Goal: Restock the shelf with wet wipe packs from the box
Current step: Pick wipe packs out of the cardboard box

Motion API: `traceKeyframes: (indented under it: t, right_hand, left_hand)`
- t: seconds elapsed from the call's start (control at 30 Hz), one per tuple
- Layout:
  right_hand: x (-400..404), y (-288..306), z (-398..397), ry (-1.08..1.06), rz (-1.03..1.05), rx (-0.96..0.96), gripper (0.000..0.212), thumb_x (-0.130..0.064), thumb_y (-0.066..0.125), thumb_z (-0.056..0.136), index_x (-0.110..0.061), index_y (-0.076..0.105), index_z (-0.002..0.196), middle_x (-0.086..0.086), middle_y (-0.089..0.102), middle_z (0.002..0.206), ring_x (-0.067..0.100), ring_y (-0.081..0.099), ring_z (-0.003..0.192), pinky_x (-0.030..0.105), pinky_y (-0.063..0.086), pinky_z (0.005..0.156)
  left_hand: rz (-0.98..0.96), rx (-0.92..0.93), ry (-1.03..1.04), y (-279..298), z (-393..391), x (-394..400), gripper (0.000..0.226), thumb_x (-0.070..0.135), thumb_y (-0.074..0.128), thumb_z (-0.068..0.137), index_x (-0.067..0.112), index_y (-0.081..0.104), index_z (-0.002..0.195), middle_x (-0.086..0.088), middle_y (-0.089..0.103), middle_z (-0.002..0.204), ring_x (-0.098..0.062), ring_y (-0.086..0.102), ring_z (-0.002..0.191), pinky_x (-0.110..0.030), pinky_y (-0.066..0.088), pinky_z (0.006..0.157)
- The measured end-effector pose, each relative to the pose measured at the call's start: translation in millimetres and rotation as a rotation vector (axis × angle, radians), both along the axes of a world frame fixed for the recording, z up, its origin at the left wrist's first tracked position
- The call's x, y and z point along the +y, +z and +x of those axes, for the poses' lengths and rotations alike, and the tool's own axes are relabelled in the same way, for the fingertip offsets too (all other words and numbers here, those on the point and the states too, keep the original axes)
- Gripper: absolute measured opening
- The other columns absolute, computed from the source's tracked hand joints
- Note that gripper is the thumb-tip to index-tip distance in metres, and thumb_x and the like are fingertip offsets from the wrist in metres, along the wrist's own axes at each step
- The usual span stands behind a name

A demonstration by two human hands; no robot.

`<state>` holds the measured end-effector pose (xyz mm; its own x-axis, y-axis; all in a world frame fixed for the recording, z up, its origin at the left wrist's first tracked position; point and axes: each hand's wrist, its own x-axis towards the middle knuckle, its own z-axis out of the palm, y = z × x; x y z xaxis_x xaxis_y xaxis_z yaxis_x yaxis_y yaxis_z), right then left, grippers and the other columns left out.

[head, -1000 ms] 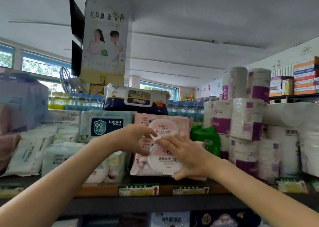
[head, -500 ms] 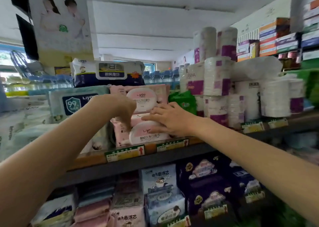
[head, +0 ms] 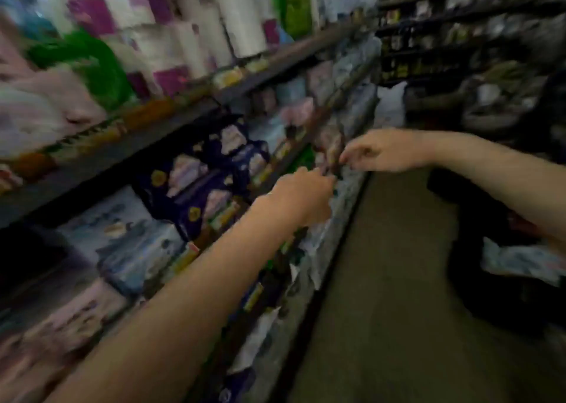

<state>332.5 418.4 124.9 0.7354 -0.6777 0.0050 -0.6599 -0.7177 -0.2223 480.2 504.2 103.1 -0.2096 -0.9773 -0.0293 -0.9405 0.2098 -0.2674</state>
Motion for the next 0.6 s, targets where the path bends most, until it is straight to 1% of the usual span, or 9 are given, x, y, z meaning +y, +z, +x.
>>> traceKeyframes:
  t: [0.07,0.17,0.27,0.33,0.37,0.43,0.5,0.53,0.6]
  right_hand:
    - [13,-37,-79,-0.169,0.123,0.057,0.028,-0.009,0.051,0.093,-0.01,0.06,0.12,0.009,0.064,0.114,0.013,0.053,0.093,0.013,0.038,0.068]
    - [46,-95,-193,-0.457,0.304,0.054,0.029,0.0,0.051,0.089,-0.005,0.062,0.115,0.013,0.067,0.105,0.018,0.058,0.085,0.01,0.043,0.063]
    - [85,-149,-287,-0.676,0.452,-0.012,0.024,0.0,0.054,0.087,-0.003,0.063,0.109,0.016,0.069,0.097,0.021,0.066,0.08,0.026,0.052,0.075]
    - [111,-179,-337,-0.766,0.567,-0.082,0.017,-0.001,0.054,0.089,0.0,0.063,0.104,0.01,0.068,0.09,0.007,0.063,0.068,0.013,0.05,0.066]
    - [122,-194,-355,-0.804,0.598,-0.113,0.015,-0.004,0.055,0.09,0.001,0.064,0.101,0.007,0.067,0.087,0.006,0.06,0.067,0.007,0.046,0.059]
    - [144,-237,-395,-0.933,0.675,-0.182,0.018,-0.01,0.056,0.091,0.004,0.064,0.099,0.008,0.065,0.085,0.015,0.054,0.073,0.007,0.041,0.054]
    - [159,-290,-436,-1.024,0.735,-0.181,0.026,-0.014,0.056,0.091,0.006,0.06,0.107,0.017,0.063,0.1,0.018,0.05,0.082,0.006,0.037,0.053]
    - [165,-316,-454,-1.06,0.748,-0.144,0.03,-0.018,0.058,0.09,0.002,0.058,0.113,0.015,0.061,0.111,0.02,0.052,0.09,0.007,0.037,0.059]
    - [172,-367,-487,-1.091,0.747,-0.073,0.049,-0.026,0.063,0.087,-0.006,0.049,0.13,0.01,0.051,0.133,0.023,0.049,0.117,0.017,0.037,0.081]
  left_hand:
    - [0.143,0.048,-0.131,-38,-63,-14,0.045,0.023,0.052,0.088,0.011,0.042,0.13,-0.014,0.051,0.13,-0.034,0.052,0.119,-0.04,0.045,0.093]
    - [0.299,0.09,-0.32,-90,-156,-17,0.043,0.018,0.048,0.088,0.017,0.042,0.131,-0.015,0.056,0.126,-0.035,0.055,0.114,-0.04,0.045,0.091]
    - [0.42,0.076,-0.481,-133,-242,-7,0.043,0.021,0.047,0.088,0.016,0.043,0.131,-0.016,0.056,0.126,-0.036,0.055,0.114,-0.042,0.046,0.092]
    - [0.469,0.037,-0.58,-160,-294,0,0.042,0.022,0.049,0.089,0.014,0.043,0.13,-0.016,0.055,0.125,-0.036,0.055,0.112,-0.042,0.047,0.09]
    - [0.487,0.024,-0.621,-176,-312,4,0.042,0.023,0.049,0.09,0.013,0.042,0.13,-0.016,0.055,0.125,-0.036,0.055,0.113,-0.041,0.046,0.089]
    - [0.547,0.011,-0.71,-215,-355,15,0.043,0.024,0.049,0.091,0.012,0.041,0.131,-0.013,0.053,0.128,-0.034,0.053,0.116,-0.041,0.045,0.09]
    - [0.599,0.004,-0.761,-256,-398,24,0.042,0.024,0.047,0.092,0.012,0.039,0.132,-0.011,0.05,0.131,-0.032,0.052,0.119,-0.039,0.043,0.091]
    - [0.617,0.002,-0.758,-275,-416,25,0.042,0.024,0.045,0.093,0.012,0.038,0.132,-0.01,0.049,0.132,-0.03,0.05,0.119,-0.038,0.042,0.091]
    - [0.63,0.016,-0.707,-310,-450,20,0.043,0.022,0.045,0.093,0.013,0.036,0.134,-0.01,0.045,0.134,-0.03,0.047,0.122,-0.038,0.04,0.094]
